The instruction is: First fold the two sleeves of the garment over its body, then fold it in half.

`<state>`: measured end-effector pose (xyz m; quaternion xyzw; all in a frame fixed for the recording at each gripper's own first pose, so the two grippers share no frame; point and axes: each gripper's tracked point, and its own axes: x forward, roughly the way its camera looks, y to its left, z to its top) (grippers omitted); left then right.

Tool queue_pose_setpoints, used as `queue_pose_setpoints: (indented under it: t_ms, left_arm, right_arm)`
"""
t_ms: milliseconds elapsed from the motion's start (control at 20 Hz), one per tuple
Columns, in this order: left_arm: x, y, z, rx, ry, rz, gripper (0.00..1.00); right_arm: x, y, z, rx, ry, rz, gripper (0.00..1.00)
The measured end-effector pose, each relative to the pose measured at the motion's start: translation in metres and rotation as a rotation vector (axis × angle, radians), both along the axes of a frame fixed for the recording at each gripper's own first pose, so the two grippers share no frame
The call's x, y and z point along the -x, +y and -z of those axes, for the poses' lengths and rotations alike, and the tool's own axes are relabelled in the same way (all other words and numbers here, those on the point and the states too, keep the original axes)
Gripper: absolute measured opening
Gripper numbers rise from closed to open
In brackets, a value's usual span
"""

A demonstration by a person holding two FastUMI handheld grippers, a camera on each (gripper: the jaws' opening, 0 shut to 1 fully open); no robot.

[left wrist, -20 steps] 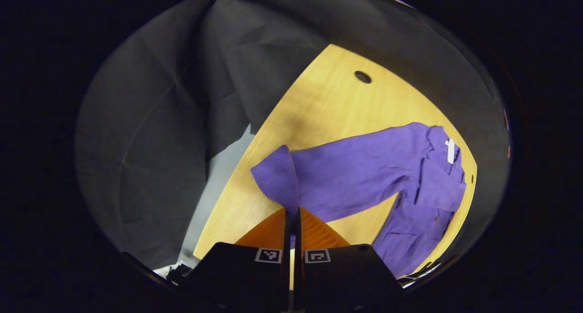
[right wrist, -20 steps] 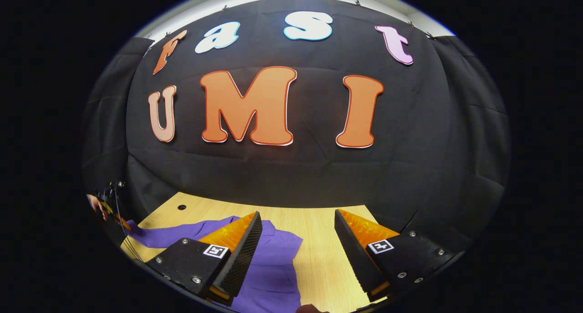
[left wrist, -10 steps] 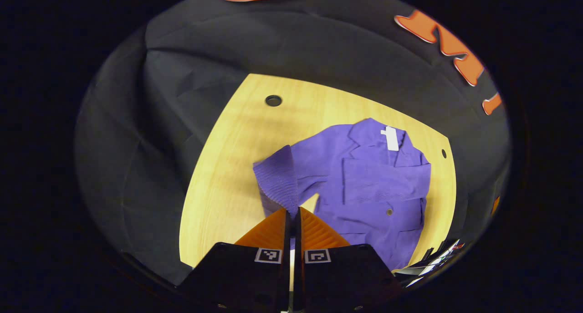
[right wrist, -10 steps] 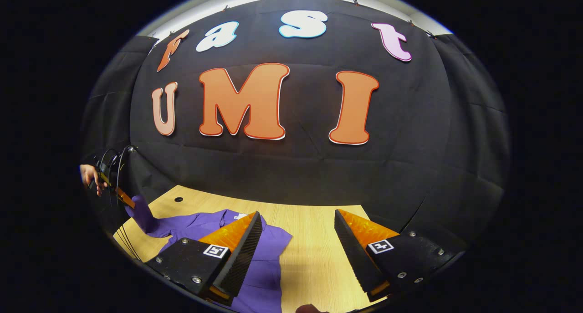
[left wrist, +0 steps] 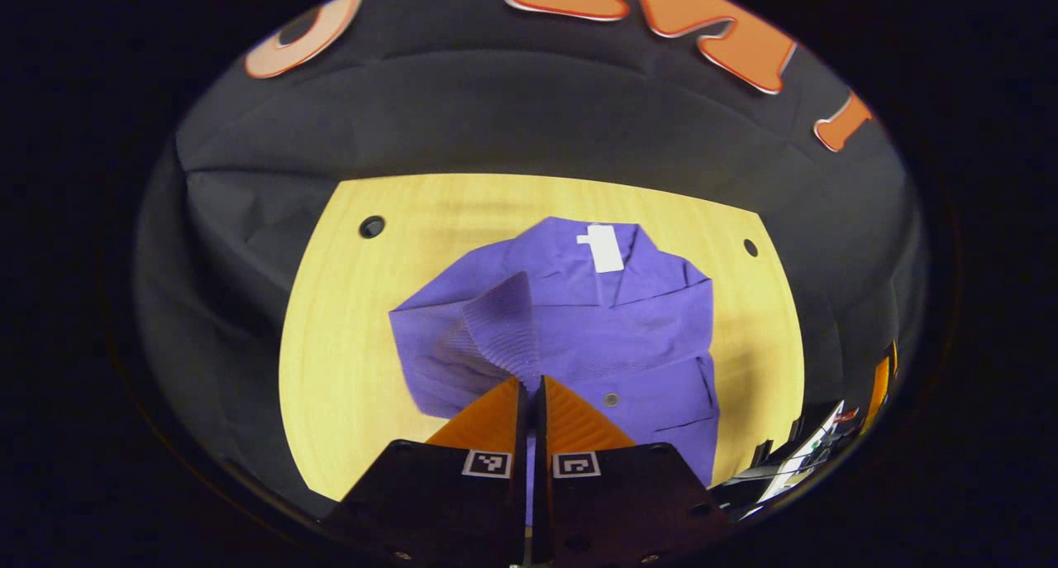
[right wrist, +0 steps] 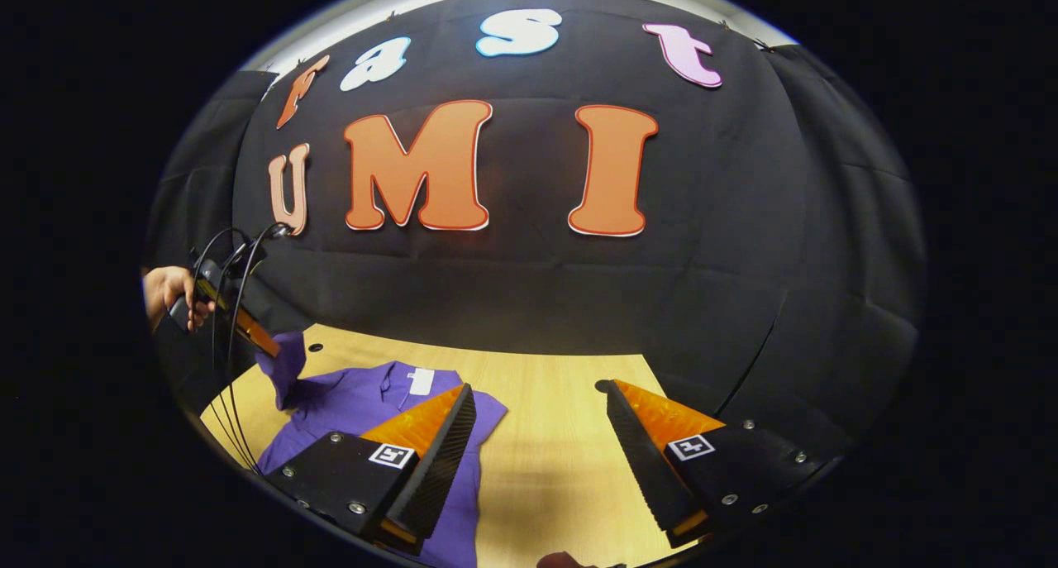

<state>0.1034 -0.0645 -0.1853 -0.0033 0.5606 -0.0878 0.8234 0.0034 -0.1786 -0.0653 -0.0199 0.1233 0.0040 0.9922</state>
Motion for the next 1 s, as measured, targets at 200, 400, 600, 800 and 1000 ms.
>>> queue_pose_setpoints:
  t_ms: [200, 400, 600, 800, 1000]
  left_arm:
    - [-0.012, -0.073, 0.007, 0.007, 0.012, 0.093, 0.04]
    - [-0.021, -0.137, 0.025, 0.0, 0.032, 0.162, 0.04]
    - [-0.03, -0.185, 0.039, -0.01, 0.026, 0.216, 0.04]
    - [-0.037, -0.215, 0.026, 0.027, -0.062, 0.261, 0.13]
    - [-0.04, -0.242, -0.018, 0.183, -0.191, 0.246, 0.41]
  right_arm:
    - [0.002, -0.021, 0.01, -0.012, 0.013, 0.003, 0.95]
    - [0.004, -0.043, 0.02, -0.031, 0.023, 0.013, 0.95]
    - [0.009, -0.064, 0.027, -0.053, 0.034, 0.042, 0.95]
    - [0.011, -0.069, 0.036, -0.087, 0.05, 0.051, 0.95]
    - [0.006, -0.061, 0.043, -0.088, 0.065, 0.033, 0.95]
